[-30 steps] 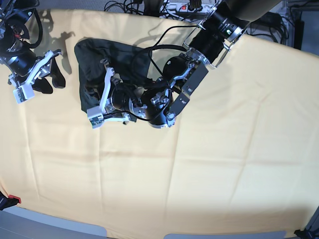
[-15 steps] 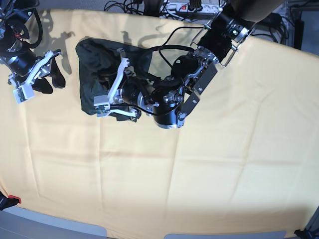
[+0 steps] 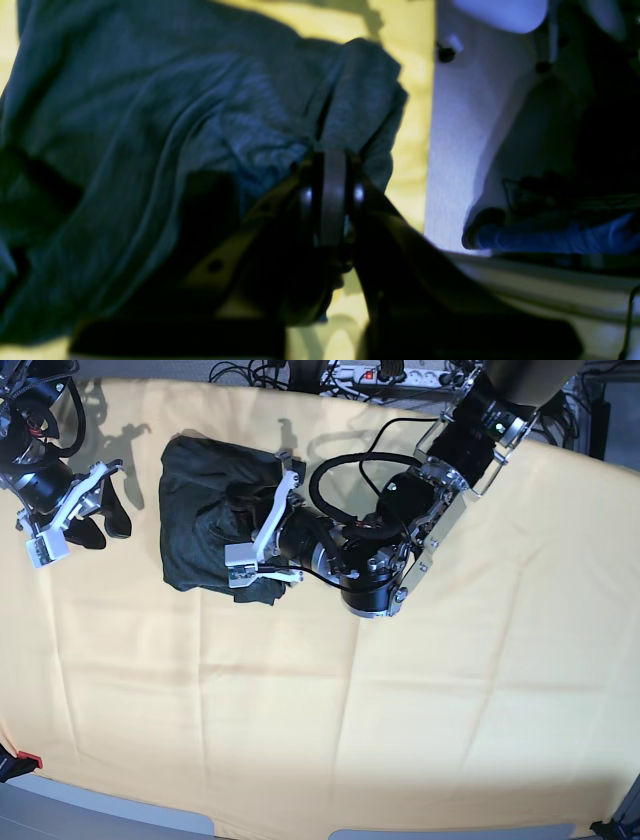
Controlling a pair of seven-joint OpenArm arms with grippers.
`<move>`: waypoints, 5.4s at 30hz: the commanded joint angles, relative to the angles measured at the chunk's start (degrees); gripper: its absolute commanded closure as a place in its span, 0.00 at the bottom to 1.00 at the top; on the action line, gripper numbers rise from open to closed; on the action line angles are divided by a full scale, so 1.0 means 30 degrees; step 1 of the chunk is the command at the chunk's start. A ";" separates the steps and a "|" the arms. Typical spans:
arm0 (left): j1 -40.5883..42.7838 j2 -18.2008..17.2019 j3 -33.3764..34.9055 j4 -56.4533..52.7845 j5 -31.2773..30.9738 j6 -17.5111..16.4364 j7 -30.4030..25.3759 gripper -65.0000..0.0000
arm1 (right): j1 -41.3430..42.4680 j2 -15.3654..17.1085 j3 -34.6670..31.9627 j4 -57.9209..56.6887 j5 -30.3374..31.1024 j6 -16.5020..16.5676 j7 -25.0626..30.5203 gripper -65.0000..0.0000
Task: Fold the T-shirt properly
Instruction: 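Press the folded bundle with the left gripper while the right gripper withdraws, then push the left gripper into the bundle's loose end and grasp it, then pull the grasped shirt end with the left gripper away from the bundle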
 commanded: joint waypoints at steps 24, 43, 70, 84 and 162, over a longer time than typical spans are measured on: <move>-0.0641 -0.1304 -0.0648 0.1610 -0.3446 -0.2084 -0.0736 0.38 | 0.0095 0.0277 0.0102 0.0328 0.0393 0.0026 0.0437 0.59; 0.2790 -0.0576 -0.6076 0.1734 0.6135 0.3650 -0.3774 0.38 | 0.0044 0.0270 0.0102 0.0328 0.0401 0.0026 0.0459 0.59; 0.3293 0.1537 -0.6040 0.1734 0.7133 0.0000 -0.3694 1.00 | 0.0044 0.0277 0.0102 0.0328 0.0474 0.0026 0.0503 0.59; 0.3220 -0.1297 -0.6076 0.4393 0.6929 -0.0882 -0.3257 1.00 | 0.0044 0.0277 0.0102 0.0328 0.0466 0.0026 0.0510 0.59; 0.6980 -0.0583 -0.6441 0.4809 0.4000 -0.1049 -0.3548 1.00 | 0.0044 0.0277 0.0102 0.0328 0.0532 0.0026 0.0510 0.59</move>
